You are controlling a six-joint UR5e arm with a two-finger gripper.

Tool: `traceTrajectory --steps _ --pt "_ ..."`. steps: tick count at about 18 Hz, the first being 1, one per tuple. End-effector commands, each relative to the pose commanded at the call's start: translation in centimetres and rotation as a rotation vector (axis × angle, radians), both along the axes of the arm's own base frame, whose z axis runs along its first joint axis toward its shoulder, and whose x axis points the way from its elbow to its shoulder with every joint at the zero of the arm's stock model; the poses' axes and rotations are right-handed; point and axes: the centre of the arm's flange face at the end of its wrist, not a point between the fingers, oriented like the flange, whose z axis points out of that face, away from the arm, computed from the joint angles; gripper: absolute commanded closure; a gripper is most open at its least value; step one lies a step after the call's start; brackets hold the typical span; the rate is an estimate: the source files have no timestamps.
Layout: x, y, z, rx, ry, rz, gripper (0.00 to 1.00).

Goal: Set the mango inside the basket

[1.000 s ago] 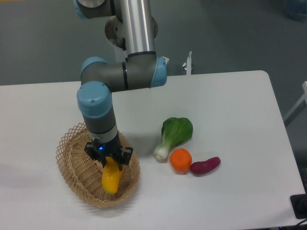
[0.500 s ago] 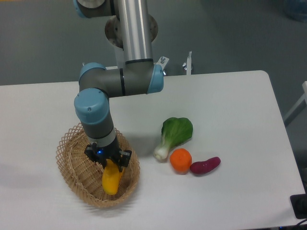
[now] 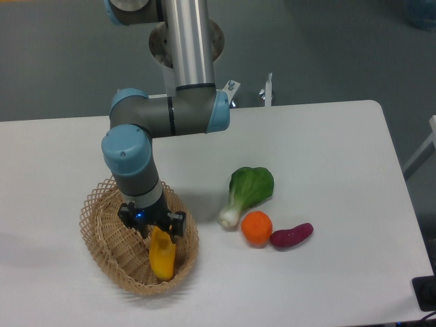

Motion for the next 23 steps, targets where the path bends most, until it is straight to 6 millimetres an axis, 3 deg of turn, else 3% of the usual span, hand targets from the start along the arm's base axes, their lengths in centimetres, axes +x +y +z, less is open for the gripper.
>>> traceTrajectory --steps 4,11,13,19,23 --pt "-1.2 -0.6 2.8 0.031 0.033 -0.009 0.0" --pt "-8.1 -2.2 8.7 0.111 0.092 0.095 0.0" --pt "-10.6 -4.0 10.0 0.104 0.11 0.088 0.0" --pt "-15.6 -10.2 12.7 -0.049 0.099 -0.089 0.0" --pt "-19.4 -14.0 12.3 -0.115 0.085 -0.164 0.0"
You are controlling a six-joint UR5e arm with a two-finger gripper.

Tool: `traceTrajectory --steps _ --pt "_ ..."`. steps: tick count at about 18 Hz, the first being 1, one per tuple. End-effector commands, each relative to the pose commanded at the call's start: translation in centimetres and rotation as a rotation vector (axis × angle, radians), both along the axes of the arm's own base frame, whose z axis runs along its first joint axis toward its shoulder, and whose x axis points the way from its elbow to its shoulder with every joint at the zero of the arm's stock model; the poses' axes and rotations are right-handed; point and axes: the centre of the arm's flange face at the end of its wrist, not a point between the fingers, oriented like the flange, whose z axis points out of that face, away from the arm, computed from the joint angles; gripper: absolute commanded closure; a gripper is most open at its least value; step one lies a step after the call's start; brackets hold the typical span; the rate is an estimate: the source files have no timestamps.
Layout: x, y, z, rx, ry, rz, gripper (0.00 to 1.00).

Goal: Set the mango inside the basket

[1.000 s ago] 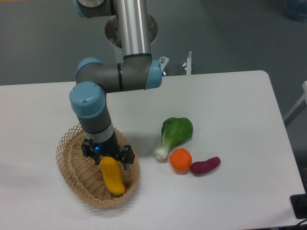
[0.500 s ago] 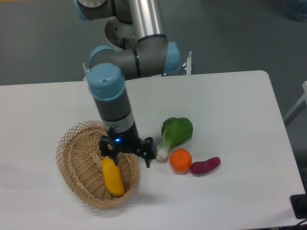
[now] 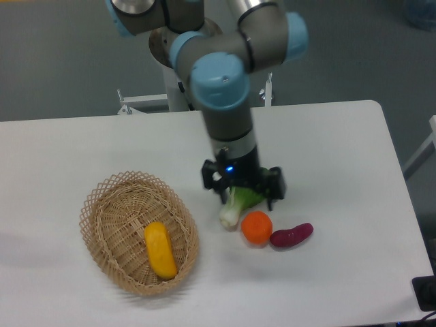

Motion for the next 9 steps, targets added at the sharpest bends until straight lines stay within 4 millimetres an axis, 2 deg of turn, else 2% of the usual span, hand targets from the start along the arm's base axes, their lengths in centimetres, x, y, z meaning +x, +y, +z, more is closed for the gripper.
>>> traceTrajectory --steps 1,4,9 --pt "-0.8 -0.8 -0.3 -0.012 -0.002 -0.02 0.0" --pt "-1.5 -2.9 1.7 -0.015 0.017 -0.045 0.0" --pt "-1.8 -3.1 2.1 0.018 0.007 -0.04 0.0"
